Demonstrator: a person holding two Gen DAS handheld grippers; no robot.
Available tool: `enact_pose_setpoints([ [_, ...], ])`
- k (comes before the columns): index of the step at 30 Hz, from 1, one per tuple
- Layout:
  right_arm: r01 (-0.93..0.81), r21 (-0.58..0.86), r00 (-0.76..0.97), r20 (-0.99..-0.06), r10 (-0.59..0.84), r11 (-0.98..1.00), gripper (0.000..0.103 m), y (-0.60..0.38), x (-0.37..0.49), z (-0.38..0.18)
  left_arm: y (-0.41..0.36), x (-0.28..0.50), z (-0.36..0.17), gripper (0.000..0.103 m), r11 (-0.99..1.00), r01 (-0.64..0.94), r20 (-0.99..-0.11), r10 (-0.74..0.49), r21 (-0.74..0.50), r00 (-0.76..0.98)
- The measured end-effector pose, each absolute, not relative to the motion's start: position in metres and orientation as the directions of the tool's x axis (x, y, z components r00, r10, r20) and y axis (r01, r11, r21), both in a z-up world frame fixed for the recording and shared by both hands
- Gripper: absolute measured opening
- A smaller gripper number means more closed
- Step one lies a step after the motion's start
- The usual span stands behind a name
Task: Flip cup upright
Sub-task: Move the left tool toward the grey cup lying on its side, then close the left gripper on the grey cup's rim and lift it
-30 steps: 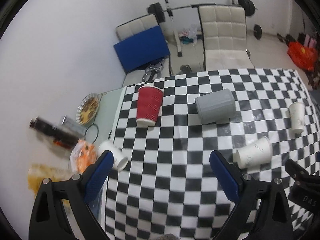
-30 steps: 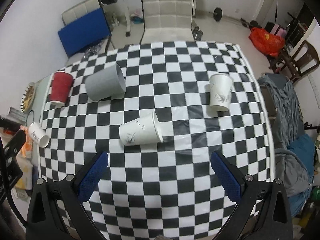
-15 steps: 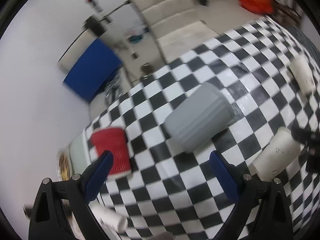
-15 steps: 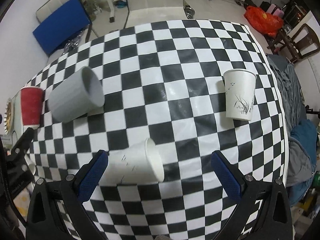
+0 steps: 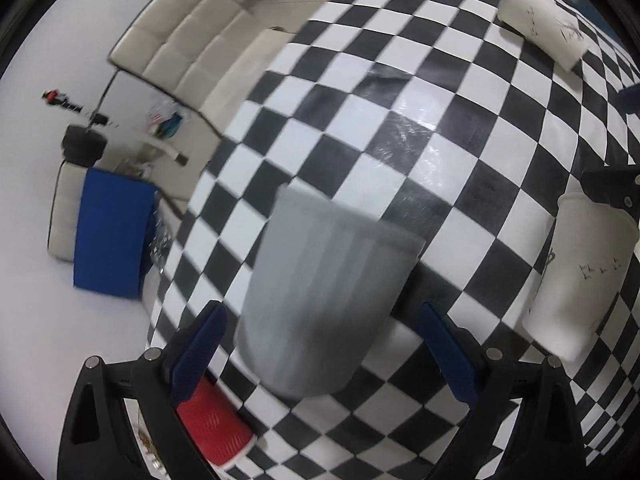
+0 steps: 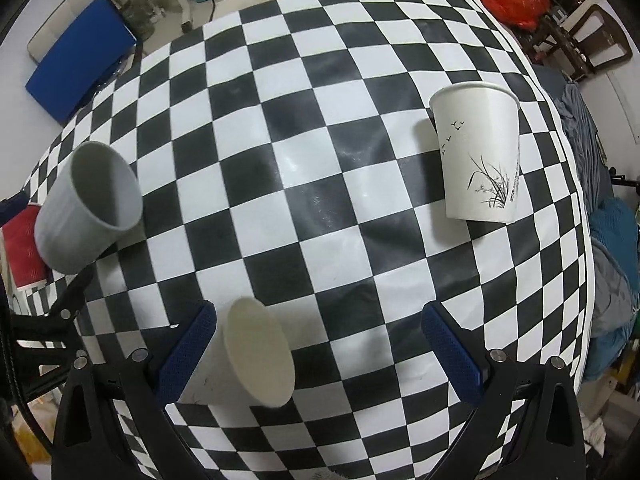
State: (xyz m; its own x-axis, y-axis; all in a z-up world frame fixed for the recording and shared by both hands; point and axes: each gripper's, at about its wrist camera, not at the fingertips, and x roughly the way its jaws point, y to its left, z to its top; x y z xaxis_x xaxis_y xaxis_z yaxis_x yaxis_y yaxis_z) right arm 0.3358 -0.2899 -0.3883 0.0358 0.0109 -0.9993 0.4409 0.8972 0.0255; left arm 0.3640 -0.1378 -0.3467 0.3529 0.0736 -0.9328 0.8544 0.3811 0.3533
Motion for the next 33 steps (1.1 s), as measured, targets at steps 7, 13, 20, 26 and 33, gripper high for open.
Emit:
enact_pose_setpoints([
  [7, 0.444, 0.019, 0.018, -1.000, 0.012, 0.896, 0.103, -0.296, 0.339, -0.400, -0.150, 0.370, -0.363, 0.097, 0.333, 0.875, -0.934, 0.058, 0.350, 0.352],
  [13, 0.410, -0.018, 0.021, -0.999, -0.029, 0.912, 0.103, -0.282, 0.349, -0.400, -0.146, 0.374, -0.359, 0.090, 0.337, 0.881, -0.935, 0.000, 0.333, 0.354],
  [20, 0.409, -0.010, 0.022, -1.000, -0.020, 0.912, 0.103, -0.274, 0.353, -0.398, -0.140, 0.370, -0.355, 0.090, 0.358, 0.873, -0.929, -0.035, 0.332, 0.368],
  [26, 0.419, -0.003, 0.039, -0.999, -0.021, 0.908, 0.103, -0.277, 0.346, -0.384, -0.130, 0.367, -0.343, 0.089, 0.424, 0.853, -0.931, -0.051, 0.306, 0.360],
  [33, 0.425, 0.023, 0.087, -0.996, -0.015, 0.905, 0.103, -0.275, 0.335, -0.360, -0.107, 0.372, -0.324, 0.086, 0.562, 0.790, -0.943, -0.051, 0.245, 0.329],
])
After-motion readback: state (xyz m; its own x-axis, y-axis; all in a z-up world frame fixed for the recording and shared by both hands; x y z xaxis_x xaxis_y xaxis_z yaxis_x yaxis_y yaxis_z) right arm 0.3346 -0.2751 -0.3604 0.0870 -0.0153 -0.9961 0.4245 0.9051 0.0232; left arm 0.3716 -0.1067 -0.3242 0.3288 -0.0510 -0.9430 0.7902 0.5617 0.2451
